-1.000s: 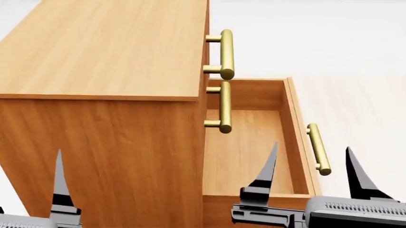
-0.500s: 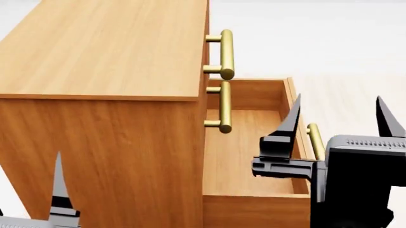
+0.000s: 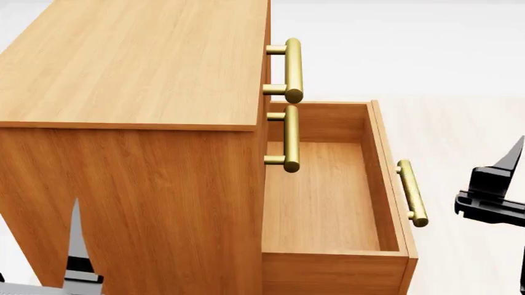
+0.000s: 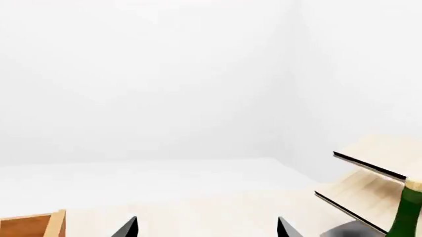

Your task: Close the bottom drawer of the cabinet.

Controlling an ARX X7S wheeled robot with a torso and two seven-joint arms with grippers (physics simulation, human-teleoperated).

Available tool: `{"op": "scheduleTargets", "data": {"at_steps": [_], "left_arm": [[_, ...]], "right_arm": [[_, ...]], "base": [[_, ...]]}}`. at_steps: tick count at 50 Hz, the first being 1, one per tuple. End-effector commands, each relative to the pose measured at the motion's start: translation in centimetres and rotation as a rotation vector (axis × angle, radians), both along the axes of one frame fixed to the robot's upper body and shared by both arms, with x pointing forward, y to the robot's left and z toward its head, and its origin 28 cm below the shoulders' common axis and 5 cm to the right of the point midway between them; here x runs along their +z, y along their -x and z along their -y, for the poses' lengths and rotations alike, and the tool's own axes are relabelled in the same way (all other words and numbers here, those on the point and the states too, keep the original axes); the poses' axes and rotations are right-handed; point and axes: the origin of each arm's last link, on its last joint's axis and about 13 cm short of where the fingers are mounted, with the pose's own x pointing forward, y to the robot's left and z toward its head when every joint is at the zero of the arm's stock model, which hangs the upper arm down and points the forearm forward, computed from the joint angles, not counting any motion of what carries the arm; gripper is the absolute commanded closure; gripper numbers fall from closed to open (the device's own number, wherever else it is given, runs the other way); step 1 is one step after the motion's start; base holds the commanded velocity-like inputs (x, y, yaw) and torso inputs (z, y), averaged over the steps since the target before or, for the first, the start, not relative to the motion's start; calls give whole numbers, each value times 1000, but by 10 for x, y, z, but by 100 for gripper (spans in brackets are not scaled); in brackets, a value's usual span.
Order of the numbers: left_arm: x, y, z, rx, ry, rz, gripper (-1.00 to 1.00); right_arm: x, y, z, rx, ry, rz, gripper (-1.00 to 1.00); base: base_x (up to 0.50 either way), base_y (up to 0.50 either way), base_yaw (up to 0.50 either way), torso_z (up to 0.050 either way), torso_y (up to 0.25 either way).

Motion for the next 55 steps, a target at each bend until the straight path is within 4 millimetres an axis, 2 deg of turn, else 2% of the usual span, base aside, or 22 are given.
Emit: {"op": "scheduleTargets", "data": {"at_steps": [1, 11, 18, 26, 43, 55], "left_arm": [[-1, 0, -1, 3, 1, -2, -100], [-2, -1, -1, 1, 1, -4, -100], [-1, -1, -1, 4, 0, -3, -100], [-2, 0, -1, 3, 2, -4, -100], [-1, 0, -1, 3, 4, -2, -100], [-1, 0, 0, 0, 3, -3, -100]], "right_arm": [[-41, -1, 23, -58, -23, -83, -100], [-82, -2, 26, -43, -18, -165, -100], [-111, 0, 28, -24, -81, -195, -100], [-139, 1, 21, 11, -119, -216, -100], [-165, 5, 15, 38, -131, -251, -100], [-169, 2, 3, 86, -101, -268, -100]], "base": [[0, 0, 0, 0, 0], [0, 0, 0, 0, 0], [0, 0, 0, 0, 0], [0, 0, 0, 0, 0], [0, 0, 0, 0, 0], [0, 0, 0, 0, 0]]}}
